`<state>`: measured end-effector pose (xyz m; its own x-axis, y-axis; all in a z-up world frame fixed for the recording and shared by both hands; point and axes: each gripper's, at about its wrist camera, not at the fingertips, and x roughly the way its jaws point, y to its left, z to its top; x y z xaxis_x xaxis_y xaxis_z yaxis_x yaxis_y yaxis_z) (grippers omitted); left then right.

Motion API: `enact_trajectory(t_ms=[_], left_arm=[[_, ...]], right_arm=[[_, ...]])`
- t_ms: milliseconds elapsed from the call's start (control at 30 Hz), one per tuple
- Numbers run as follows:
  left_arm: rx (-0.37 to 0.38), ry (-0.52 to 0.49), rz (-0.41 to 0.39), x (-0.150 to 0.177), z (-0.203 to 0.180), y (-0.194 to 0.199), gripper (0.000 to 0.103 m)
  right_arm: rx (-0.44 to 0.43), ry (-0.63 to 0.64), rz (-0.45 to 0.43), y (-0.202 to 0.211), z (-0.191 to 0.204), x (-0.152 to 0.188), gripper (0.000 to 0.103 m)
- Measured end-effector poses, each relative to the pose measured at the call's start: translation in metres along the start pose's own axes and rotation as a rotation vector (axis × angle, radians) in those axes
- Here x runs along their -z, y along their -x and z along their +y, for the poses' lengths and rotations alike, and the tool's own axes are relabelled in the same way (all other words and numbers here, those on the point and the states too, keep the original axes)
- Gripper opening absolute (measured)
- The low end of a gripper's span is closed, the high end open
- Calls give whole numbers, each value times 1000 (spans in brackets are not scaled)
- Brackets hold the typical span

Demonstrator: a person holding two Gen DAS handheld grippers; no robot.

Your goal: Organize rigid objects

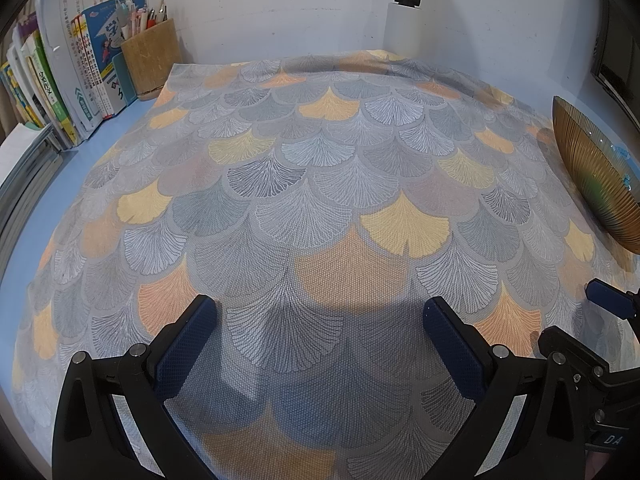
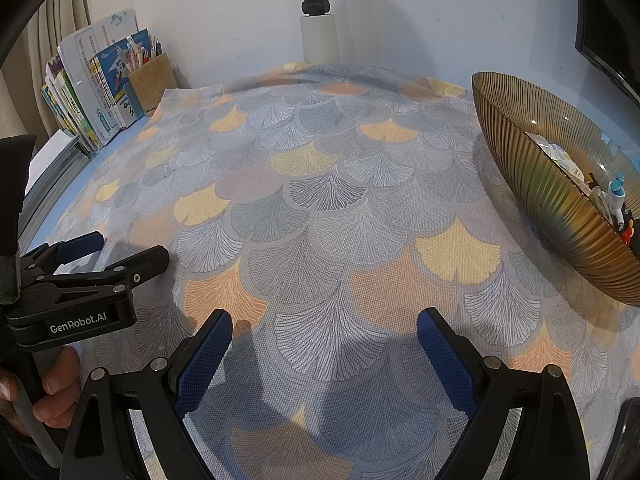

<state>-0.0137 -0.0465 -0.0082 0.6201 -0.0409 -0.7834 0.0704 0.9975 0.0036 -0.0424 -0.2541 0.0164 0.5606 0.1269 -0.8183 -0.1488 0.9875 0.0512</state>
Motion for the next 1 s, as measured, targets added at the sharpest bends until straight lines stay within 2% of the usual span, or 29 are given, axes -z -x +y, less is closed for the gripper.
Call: enact_trajectory(t_ms=[700, 1000], left_arm=[[0, 1, 1, 0, -1, 0, 103], [-1, 1, 1, 0, -1, 0, 103]], right_arm=[[1, 2, 1, 0, -1, 0, 93], [42, -21, 1, 1, -3, -1, 93]])
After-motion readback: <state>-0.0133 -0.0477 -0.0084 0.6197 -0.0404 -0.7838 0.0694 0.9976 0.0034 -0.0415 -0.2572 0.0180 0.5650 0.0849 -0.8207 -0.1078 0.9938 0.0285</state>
